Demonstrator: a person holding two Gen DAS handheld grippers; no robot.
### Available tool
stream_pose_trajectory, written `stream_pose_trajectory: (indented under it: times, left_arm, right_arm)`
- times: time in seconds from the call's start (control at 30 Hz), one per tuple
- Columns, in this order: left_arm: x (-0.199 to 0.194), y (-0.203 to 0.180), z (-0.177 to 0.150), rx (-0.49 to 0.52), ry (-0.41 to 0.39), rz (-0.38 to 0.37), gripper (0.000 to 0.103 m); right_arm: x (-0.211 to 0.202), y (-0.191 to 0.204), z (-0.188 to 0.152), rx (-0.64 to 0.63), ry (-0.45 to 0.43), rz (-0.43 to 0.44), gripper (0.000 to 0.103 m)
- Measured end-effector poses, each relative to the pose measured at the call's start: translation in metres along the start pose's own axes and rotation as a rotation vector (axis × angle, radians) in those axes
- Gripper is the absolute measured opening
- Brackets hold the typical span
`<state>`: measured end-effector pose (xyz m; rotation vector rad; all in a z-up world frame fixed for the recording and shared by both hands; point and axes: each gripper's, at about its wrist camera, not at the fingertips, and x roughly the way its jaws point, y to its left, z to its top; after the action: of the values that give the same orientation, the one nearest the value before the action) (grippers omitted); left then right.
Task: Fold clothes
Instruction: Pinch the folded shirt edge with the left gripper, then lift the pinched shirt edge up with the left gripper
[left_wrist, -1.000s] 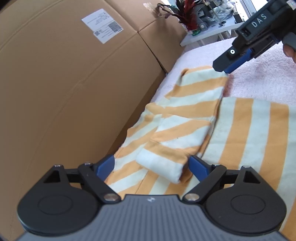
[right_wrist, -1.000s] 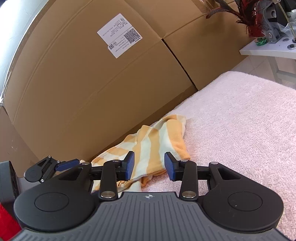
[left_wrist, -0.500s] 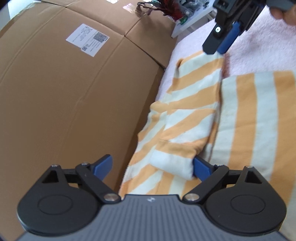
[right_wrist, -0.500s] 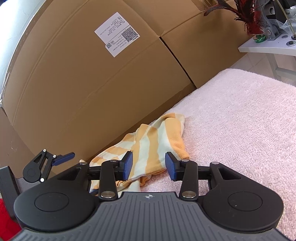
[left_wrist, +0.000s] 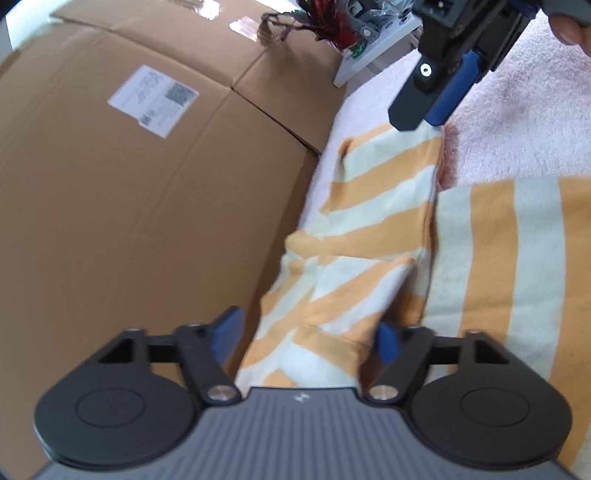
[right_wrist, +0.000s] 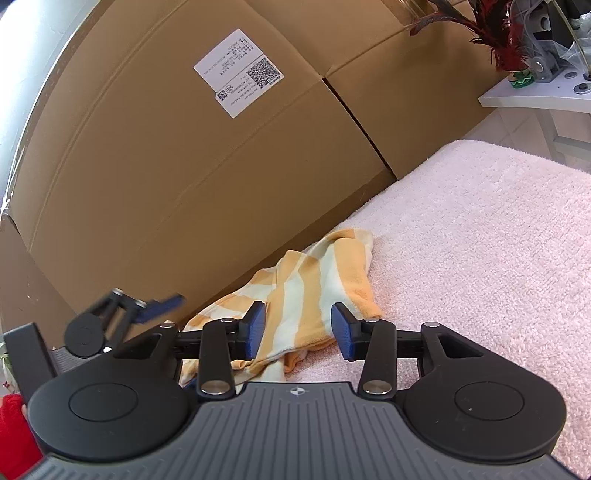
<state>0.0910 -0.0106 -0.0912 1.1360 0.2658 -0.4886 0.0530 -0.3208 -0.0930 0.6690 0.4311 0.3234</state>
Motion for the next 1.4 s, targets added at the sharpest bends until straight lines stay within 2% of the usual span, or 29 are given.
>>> stream_pose_trajectory:
  times: [0.03,0.07,0.13,0.2,0.33,0.53,0.67,0.77,0.93,1.1,1.17,1.23,1.27,1.37,1.4]
  left_arm:
    - [0.000,-0.002,-0.002,-0.013,-0.007,-0.005,0.050]
    - [0.001,-0.001,-0.003,-0.038,-0.011,-0.014,0.046]
    - [0.004,0.000,-0.006,-0.091,-0.017,-0.032,0.024]
    - [0.005,-0.005,-0.008,-0.103,-0.023,-0.018,0.013]
    - [0.003,-0.016,-0.003,-0.072,-0.037,0.096,0.013]
    - [-0.005,0.024,0.005,-0.232,-0.048,0.173,0.012]
    - [-0.013,0.056,-0.010,-0.334,-0.024,0.307,0.012]
    - [-0.022,0.082,-0.023,-0.414,-0.013,0.358,0.012]
    - [-0.054,0.122,-0.041,-0.554,-0.056,0.437,0.012]
    - [-0.078,0.147,-0.069,-0.579,-0.048,0.530,0.012]
    - [-0.087,0.156,-0.081,-0.583,-0.039,0.571,0.012]
    - [-0.099,0.165,-0.094,-0.607,-0.032,0.602,0.012]
    - [-0.103,0.168,-0.100,-0.619,-0.029,0.614,0.012]
    - [-0.110,0.177,-0.114,-0.647,-0.017,0.638,0.012]
    - [-0.110,0.179,-0.117,-0.648,-0.013,0.641,0.012]
  right_arm:
    - [0.000,0.000,0.000,0.000,-0.001,0.003,0.042]
    - [0.000,0.000,0.000,0.001,-0.002,0.006,0.041]
    - [0.000,0.000,0.000,0.002,-0.004,0.008,0.041]
    - [0.000,0.000,0.000,0.002,-0.006,0.010,0.041]
    - [-0.002,-0.001,0.000,0.012,-0.021,0.022,0.041]
    - [-0.006,-0.005,0.001,0.041,-0.051,0.039,0.041]
    - [-0.009,-0.010,0.001,0.068,-0.075,0.040,0.041]
    - [-0.011,-0.012,0.001,0.076,-0.092,0.035,0.041]
    - [-0.011,-0.011,0.001,0.073,-0.098,0.021,0.035]
    - [-0.015,-0.014,0.000,0.094,-0.130,-0.015,0.030]
    - [-0.013,-0.014,0.001,0.094,-0.113,-0.033,0.028]
    - [-0.009,-0.013,0.002,0.087,-0.083,-0.065,0.016]
    - [-0.007,-0.009,0.003,0.079,-0.062,-0.085,0.006]
    - [0.000,0.004,0.003,0.081,0.018,-0.107,0.003]
    - [0.004,0.010,0.001,0.086,0.053,-0.082,0.003]
